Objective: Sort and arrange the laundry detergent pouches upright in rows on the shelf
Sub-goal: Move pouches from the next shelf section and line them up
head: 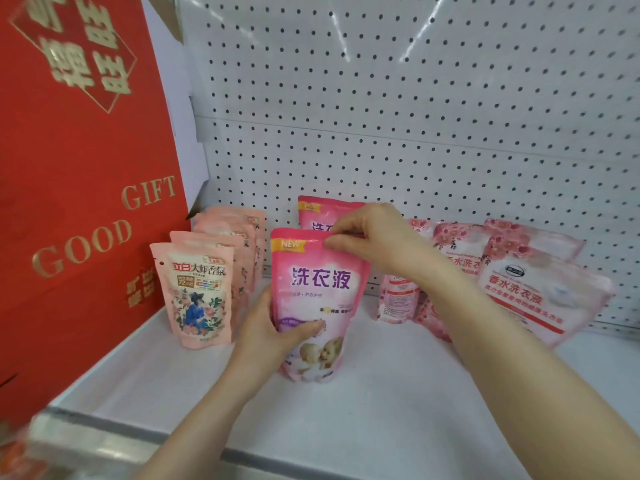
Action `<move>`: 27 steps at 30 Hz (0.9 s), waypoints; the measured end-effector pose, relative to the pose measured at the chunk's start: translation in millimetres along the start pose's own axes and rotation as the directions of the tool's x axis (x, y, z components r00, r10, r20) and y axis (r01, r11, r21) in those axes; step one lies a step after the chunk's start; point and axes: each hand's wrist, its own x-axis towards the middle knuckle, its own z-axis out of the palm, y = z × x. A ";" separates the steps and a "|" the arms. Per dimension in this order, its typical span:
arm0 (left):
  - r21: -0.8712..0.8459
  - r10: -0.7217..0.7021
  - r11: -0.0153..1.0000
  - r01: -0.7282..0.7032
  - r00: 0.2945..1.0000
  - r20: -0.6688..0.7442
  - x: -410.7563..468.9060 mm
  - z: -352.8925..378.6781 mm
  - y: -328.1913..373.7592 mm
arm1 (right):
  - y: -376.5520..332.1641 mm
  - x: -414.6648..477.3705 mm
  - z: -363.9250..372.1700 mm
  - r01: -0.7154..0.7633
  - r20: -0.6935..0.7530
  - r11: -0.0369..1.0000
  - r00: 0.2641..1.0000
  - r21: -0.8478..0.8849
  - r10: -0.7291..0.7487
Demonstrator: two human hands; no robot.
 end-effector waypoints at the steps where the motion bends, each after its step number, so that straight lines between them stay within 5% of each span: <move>1: -0.006 0.011 1.000 -0.012 1.000 -0.016 3.0 2.2 -2.8 | 5.4 1.5 1.5 -0.033 -0.048 0.999 0.998 0.015 0.034; 6: 0.105 0.071 0.992 -0.075 0.997 0.036 8.8 9.6 -12.0 | 24.7 21.3 18.5 -0.150 -0.185 0.988 0.970 0.037 0.154; 12: 0.433 0.063 0.887 -0.160 0.972 0.228 23.8 16.5 -25.8 | 43.2 49.6 32.9 -0.208 -0.250 0.977 0.945 0.042 0.212; 20: 0.508 0.079 0.839 -0.197 0.967 0.244 34.3 17.3 -33.9 | 38.1 48.0 37.7 -0.179 -0.263 0.982 0.952 -0.064 0.156; 27: 0.543 0.078 0.810 -0.222 0.958 0.276 37.7 8.5 -37.5 | 29.9 -12.8 24.4 -0.154 -0.445 0.966 0.894 -0.207 0.047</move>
